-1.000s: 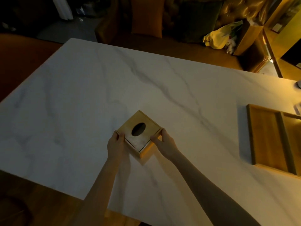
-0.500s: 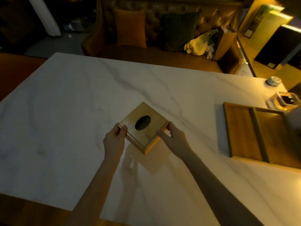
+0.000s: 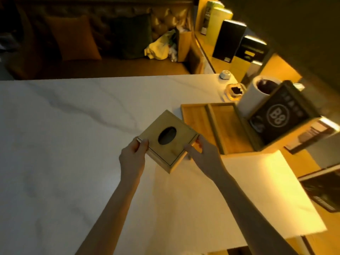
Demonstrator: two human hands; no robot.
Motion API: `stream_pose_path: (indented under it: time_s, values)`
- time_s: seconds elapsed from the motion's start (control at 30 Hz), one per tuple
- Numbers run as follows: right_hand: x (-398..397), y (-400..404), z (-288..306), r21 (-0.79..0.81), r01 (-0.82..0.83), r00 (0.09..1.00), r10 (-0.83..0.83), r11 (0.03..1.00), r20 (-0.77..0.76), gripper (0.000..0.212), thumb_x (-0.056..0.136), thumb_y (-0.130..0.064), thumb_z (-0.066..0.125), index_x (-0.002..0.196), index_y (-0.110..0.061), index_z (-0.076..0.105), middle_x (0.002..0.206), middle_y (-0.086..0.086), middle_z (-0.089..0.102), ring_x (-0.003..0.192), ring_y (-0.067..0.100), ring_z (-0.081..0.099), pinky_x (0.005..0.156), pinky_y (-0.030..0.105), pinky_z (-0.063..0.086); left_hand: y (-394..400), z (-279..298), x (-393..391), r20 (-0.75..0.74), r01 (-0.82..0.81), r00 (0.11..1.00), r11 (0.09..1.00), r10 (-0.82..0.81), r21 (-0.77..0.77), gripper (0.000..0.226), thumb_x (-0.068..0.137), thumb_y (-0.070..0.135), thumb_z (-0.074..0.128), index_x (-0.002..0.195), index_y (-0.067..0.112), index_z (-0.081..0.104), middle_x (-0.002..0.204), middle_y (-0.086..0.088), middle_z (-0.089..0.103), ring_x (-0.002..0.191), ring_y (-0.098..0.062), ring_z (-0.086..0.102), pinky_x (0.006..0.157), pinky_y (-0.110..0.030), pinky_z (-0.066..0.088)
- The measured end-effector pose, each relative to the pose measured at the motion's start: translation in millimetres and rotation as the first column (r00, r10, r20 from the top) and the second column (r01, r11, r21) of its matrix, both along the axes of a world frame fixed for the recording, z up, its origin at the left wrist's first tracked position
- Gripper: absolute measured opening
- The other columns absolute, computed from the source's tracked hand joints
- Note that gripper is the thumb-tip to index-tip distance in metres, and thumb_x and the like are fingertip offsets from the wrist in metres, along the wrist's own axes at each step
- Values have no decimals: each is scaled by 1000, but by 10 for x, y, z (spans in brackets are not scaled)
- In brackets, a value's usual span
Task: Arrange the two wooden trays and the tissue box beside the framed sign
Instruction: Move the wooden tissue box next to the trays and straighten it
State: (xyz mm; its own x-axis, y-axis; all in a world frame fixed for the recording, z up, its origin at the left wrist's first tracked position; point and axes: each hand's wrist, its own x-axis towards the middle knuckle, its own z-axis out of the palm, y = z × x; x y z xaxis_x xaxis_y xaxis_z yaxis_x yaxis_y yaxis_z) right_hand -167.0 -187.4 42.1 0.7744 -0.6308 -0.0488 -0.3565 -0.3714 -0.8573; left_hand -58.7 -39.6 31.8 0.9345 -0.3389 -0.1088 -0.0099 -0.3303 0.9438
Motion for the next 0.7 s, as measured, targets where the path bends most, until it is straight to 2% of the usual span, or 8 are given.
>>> stream_pose_path:
  time_s: [0.07,0.17,0.2,0.3,0.4,0.47,0.57,0.7]
  values:
    - [-239,-238,-36,-24,56,998,-57,998,-37,37,88,-28,57,122,-18,50,98,-6,57,88,15,53,63,8,39,-273,-14,-213,9,47,999,999,-46,-17,17,86,32,51,78,23,63,74,-15,66,80,-35,62,76,-45,51]
    - [-564,-549,-99,-31,132,986,-135,991,-94,37,87,-32,57,118,-12,52,104,9,62,92,28,56,72,37,46,-632,-75,-490,1,89,996,996,-89,-18,17,79,37,49,68,30,58,75,-24,66,76,-41,61,72,-48,52]
    - [-671,-635,-117,-26,156,982,-157,987,-102,38,87,-32,57,119,-12,51,110,12,62,91,27,55,74,39,44,-746,-102,-584,-4,100,995,995,-100,-11,19,81,36,51,67,27,59,75,-26,65,73,-42,60,70,-49,52]
    - [-976,-868,-190,-3,234,966,-233,972,-108,45,88,-31,56,128,-14,46,126,9,57,104,22,51,80,30,38,-1066,-212,-855,-50,122,991,993,-122,-10,24,88,27,51,77,9,62,74,-22,66,74,-37,63,73,-47,53]
    - [-1254,-1073,-277,15,291,952,-288,956,-104,46,89,-26,56,131,-14,44,132,7,54,118,25,48,84,29,36,-1351,-301,-1140,-95,140,986,990,-140,-9,19,88,23,51,79,9,59,66,-1,60,67,-17,59,67,-30,49]
    - [-1425,-1173,-335,25,318,943,-313,948,-109,43,89,-24,55,130,-14,45,131,6,55,111,19,49,83,28,36,-1486,-341,-1312,-88,152,985,988,-151,2,22,88,24,51,75,8,57,62,1,55,61,-8,53,58,-18,42]
    - [-1670,-1286,-416,73,353,933,-344,933,-108,41,90,-25,54,129,-15,46,119,-3,54,99,9,41,73,21,38,-1645,-448,-1523,-67,182,981,983,-180,27,25,88,23,51,69,7,56,59,4,53,58,-7,51,49,-5,40]
    - [-1964,-1415,-585,137,415,908,-402,899,-117,37,90,-26,53,126,-17,47,111,-9,48,102,11,42,83,29,37,-1826,-616,-1792,-74,226,972,972,-221,69,26,88,23,51,77,3,62,60,4,55,57,-8,52,47,-5,40]
